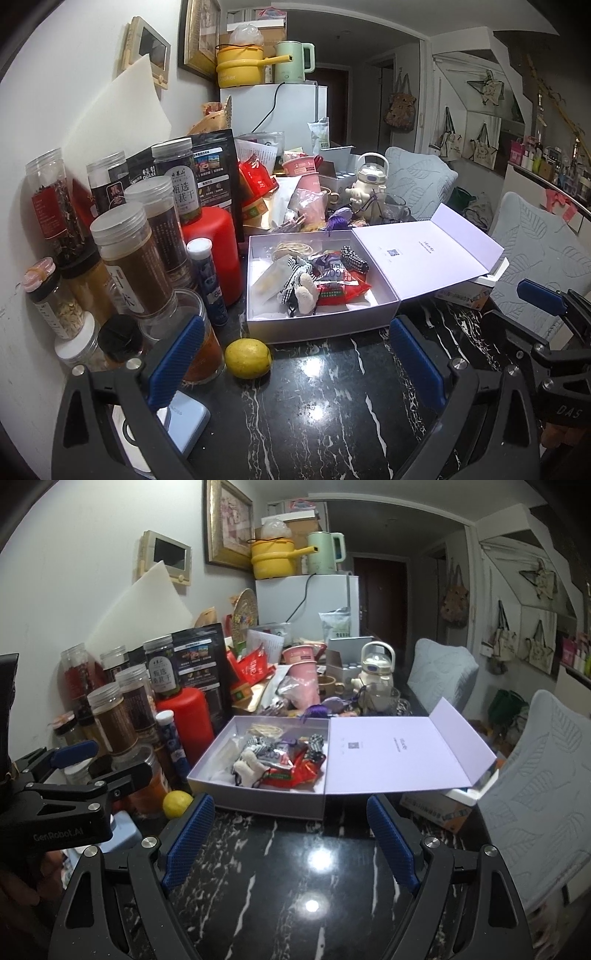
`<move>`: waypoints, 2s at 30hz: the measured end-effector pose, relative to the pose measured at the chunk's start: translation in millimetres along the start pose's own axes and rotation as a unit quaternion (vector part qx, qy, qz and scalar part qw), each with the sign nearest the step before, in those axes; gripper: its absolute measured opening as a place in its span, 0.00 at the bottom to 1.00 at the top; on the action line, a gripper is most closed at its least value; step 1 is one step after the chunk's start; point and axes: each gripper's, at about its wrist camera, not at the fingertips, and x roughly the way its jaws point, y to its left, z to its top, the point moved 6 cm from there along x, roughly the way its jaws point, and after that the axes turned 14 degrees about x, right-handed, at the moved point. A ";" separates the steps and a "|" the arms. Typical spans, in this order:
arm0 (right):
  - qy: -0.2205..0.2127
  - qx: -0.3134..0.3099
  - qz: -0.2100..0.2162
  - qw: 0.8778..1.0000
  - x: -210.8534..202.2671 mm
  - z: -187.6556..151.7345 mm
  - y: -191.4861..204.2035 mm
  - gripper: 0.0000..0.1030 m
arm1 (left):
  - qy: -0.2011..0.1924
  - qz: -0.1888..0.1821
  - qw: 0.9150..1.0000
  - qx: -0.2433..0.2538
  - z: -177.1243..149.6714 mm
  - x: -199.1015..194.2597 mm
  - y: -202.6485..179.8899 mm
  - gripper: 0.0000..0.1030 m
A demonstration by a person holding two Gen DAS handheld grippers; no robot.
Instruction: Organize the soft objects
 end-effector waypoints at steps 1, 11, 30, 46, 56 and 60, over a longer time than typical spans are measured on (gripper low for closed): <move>0.000 0.000 0.000 1.000 0.3 0.2 0.5 0.83 | 0.000 0.000 1.000 0.000 0.2 0.0 -0.1 0.99; 0.004 0.003 -0.003 1.000 3.0 1.3 -0.8 0.83 | -0.006 -0.007 1.000 0.007 5.3 -0.7 -5.8 0.99; 0.005 0.010 -0.015 1.000 2.2 -0.1 -5.6 0.83 | 0.000 -0.009 1.000 0.020 9.5 2.3 -12.7 0.99; 0.004 0.018 -0.022 1.000 -1.0 -0.6 -14.6 0.83 | 0.013 -0.014 1.000 0.020 7.9 4.9 -17.7 0.99; 0.007 0.023 -0.027 0.999 1.1 -2.2 -18.8 0.83 | 0.015 -0.017 0.999 0.028 7.7 5.0 -22.1 0.99; 0.007 0.022 -0.028 0.999 1.2 -2.2 -19.6 0.83 | 0.015 -0.017 0.999 0.028 7.9 4.9 -22.6 0.99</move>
